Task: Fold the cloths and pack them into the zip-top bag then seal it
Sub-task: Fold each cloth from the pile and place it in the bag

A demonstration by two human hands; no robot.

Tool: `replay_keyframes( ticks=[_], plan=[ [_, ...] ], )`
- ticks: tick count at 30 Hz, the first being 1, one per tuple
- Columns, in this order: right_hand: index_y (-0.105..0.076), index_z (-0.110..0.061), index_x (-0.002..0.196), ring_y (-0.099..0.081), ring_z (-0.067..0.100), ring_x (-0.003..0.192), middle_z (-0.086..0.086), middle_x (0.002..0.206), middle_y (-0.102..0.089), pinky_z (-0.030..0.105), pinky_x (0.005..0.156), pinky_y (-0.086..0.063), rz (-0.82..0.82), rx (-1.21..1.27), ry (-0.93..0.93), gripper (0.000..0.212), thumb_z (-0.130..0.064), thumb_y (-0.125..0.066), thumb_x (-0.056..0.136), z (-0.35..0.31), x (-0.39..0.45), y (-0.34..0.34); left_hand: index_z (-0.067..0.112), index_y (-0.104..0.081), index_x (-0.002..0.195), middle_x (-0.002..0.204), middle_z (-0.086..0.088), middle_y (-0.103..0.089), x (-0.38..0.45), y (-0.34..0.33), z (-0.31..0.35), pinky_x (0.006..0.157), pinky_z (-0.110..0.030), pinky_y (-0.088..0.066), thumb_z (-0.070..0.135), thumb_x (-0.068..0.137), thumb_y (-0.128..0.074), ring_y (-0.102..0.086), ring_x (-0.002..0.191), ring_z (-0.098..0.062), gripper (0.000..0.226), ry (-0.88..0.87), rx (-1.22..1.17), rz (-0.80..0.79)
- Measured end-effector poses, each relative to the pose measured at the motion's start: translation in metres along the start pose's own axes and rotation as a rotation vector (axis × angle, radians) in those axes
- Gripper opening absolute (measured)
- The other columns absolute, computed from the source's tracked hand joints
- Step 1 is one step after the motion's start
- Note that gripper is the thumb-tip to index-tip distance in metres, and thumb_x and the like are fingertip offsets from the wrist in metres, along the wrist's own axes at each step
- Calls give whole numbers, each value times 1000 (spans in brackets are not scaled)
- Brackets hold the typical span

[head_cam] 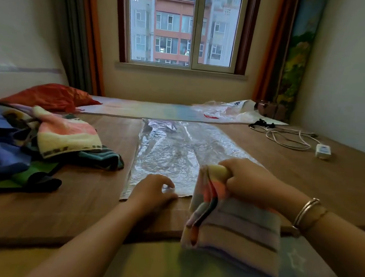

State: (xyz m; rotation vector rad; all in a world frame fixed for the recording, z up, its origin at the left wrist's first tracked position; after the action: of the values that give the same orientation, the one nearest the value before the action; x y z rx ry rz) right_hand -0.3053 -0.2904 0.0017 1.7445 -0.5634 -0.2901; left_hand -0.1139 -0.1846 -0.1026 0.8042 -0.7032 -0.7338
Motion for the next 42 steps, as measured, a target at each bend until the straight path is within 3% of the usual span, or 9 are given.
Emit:
replay_keyframes(
  ticks=[5,16,22,26,30,32,35,39,42],
  plan=[
    [-42,-28,66,-57,21,84,-9,75,-53,33,67,-45,3,-69,128,25,-7,-55,70,-4,4,-16,27,-77,92,100,10,-73,4,2,-3,87,-29,-49,35,85,-66,-64,95,-7,15,-66,-28,-9],
    [-57,-18,99,-57,22,95,-2,103,-61,33,73,-45,51,-191,313,23,-15,-53,76,-56,0,-34,13,-75,89,84,4,-73,-4,43,16,72,-15,-51,16,87,-68,-69,76,-6,8,-139,-316,300],
    [-49,-20,87,-58,26,95,6,104,-61,39,82,-46,33,-152,84,7,-14,-48,84,-62,16,-39,13,-75,89,82,5,-74,-31,72,31,69,-21,-56,16,86,-70,-71,74,-4,7,-194,-486,377],
    [-61,-18,104,-58,26,100,5,109,-63,35,83,-44,135,-161,-77,23,-18,-43,89,-63,30,-30,18,-76,96,87,10,-74,-50,84,34,74,-18,-55,17,86,-70,-69,78,0,12,-278,-421,376],
    [-49,-19,133,-46,27,127,5,140,-49,43,107,-36,-53,-282,-144,38,-25,-30,101,-79,42,-39,23,-73,101,94,12,-72,-67,93,34,75,-8,-50,20,87,-68,-66,86,5,15,-287,-419,368],
    [-37,-14,144,-32,24,139,4,151,-35,38,114,-21,-227,-67,-107,43,-27,-26,105,-87,40,-46,22,-74,101,94,12,-72,-73,97,32,72,-8,-49,20,87,-68,-66,85,5,15,-277,-423,360],
    [-39,-7,141,-33,24,137,11,150,-36,27,103,-27,-226,245,-162,42,-19,-41,101,-84,41,-48,16,-76,98,88,11,-73,-82,105,24,69,-9,-50,17,86,-70,-67,80,3,14,-234,-451,331],
    [-49,-18,131,-47,23,125,6,130,-55,28,105,-29,-71,89,-167,65,-47,-72,77,-79,41,-49,15,-77,95,84,11,-74,-89,108,16,68,-11,-51,15,83,-72,-68,79,3,13,-220,-480,279],
    [-34,-18,145,-37,26,137,9,150,-38,32,114,-25,-206,-5,-130,64,-50,-50,92,-83,41,-66,23,-76,99,93,16,-73,-94,107,12,78,-9,-49,32,83,-70,-66,88,6,19,-207,-411,176]
  ],
)
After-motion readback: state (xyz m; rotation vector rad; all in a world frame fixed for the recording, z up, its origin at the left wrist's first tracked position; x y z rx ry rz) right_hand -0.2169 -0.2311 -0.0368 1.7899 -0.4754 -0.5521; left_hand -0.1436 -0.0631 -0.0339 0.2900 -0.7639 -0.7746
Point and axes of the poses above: each hand's wrist, its own x-axis towards the middle knuckle, its own y-axis out of the back of the hand, z = x × y, the point moved 5 cm from there along x, towards the middle knuckle
